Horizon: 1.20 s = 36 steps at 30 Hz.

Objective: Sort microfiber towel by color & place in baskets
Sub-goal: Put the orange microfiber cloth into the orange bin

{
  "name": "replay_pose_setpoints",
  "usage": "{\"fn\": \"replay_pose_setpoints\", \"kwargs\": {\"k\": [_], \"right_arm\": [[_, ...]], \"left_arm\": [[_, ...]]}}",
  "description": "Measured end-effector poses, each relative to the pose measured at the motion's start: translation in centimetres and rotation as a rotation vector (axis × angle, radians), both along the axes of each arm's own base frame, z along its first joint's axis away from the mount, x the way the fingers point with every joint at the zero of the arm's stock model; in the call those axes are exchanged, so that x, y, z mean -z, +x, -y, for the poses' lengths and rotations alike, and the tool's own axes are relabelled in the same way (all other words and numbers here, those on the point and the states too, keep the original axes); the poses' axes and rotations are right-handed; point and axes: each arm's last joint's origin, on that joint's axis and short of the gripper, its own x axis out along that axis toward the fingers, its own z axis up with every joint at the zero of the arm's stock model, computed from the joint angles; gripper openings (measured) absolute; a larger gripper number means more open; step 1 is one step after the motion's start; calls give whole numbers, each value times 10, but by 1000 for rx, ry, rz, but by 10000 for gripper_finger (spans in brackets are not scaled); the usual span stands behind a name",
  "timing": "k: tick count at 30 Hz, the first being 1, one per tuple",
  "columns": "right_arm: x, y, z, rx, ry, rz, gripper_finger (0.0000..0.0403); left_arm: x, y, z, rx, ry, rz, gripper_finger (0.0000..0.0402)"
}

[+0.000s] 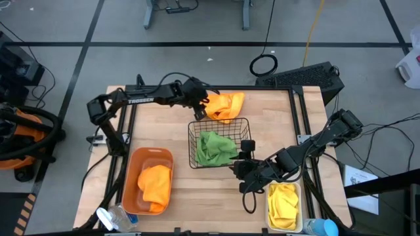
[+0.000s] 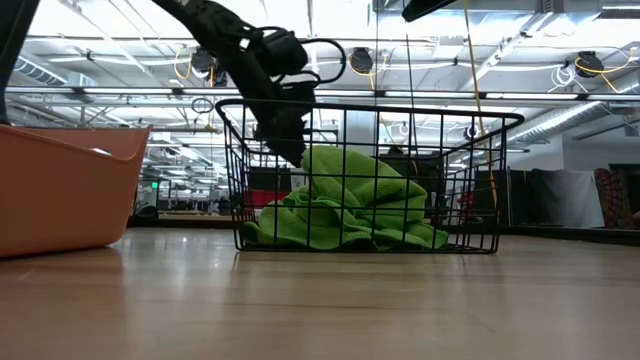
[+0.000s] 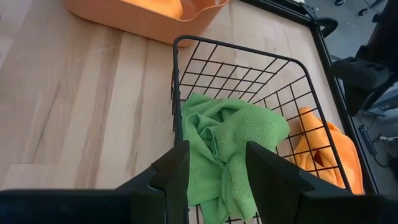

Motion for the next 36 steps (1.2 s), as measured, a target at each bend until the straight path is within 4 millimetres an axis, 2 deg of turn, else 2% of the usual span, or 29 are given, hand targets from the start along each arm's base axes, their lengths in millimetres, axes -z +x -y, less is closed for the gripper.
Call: {"fn": "replay_pose_setpoints", "kwargs": {"k": [13, 25, 36], "right_arm": [[1, -2, -1, 6, 8, -4, 148], [1, -3, -3, 8, 18, -1, 148], [0, -2, -4, 8, 20, 1, 148]], "left_arm": [[39, 19, -9, 88, -133, 28, 187], [49, 20, -31, 47, -248, 138, 187], [70, 20, -40, -33, -352, 129, 187]]}}
